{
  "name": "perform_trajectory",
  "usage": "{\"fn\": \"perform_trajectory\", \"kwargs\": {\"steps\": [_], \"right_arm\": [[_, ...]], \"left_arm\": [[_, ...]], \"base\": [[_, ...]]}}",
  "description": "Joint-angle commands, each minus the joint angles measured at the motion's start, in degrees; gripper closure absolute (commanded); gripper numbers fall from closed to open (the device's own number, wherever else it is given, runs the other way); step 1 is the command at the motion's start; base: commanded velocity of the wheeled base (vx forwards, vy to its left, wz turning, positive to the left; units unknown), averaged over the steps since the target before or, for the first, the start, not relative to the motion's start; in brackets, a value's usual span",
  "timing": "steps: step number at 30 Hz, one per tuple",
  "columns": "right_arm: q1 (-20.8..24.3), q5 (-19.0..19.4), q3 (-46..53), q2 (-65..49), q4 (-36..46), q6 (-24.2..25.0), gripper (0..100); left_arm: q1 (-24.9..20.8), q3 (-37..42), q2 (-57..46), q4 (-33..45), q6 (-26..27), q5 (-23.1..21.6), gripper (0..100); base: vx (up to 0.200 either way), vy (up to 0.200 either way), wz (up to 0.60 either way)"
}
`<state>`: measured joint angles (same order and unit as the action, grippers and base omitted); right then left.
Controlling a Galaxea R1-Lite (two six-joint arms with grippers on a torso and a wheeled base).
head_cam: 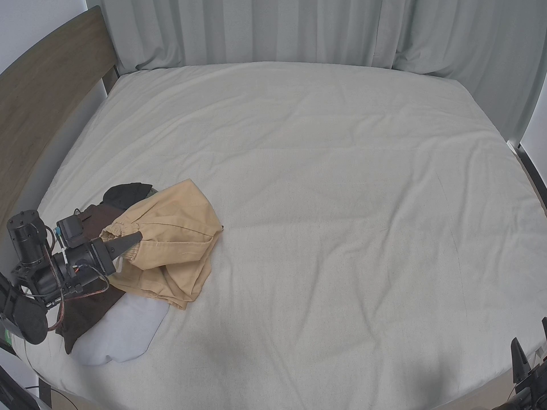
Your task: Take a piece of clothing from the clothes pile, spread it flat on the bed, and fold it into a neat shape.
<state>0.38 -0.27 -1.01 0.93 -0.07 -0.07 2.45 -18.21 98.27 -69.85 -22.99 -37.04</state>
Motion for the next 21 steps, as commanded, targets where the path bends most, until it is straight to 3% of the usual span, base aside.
{"fn": "perform_trajectory", "kwargs": {"steps": [1,9,15,21], "right_arm": [[0.06,0.0,1.01,-0.49,-0.01,-0.01,0],[0.06,0.0,1.01,-0.49,-0.01,0.07,0],[-0.03,0.0,1.01,-0.49,-0.01,-0.01,0],[0.06,0.0,1.01,-0.49,-0.01,0.07,0]], "left_arm": [[-1.66,0.28,-1.76,-0.02,-1.35,0.65,100],[-4.47,0.72,-5.54,-0.02,-8.74,4.6,100],[-7.81,0.37,-9.41,-0.02,-17.79,10.67,100],[-10.62,-0.07,-11.52,-0.02,-22.1,17.35,100]], "base": [[0.0,0.0,0.0],[0.0,0.0,0.0],[0.0,0.0,0.0],[0.0,0.0,0.0]]}}
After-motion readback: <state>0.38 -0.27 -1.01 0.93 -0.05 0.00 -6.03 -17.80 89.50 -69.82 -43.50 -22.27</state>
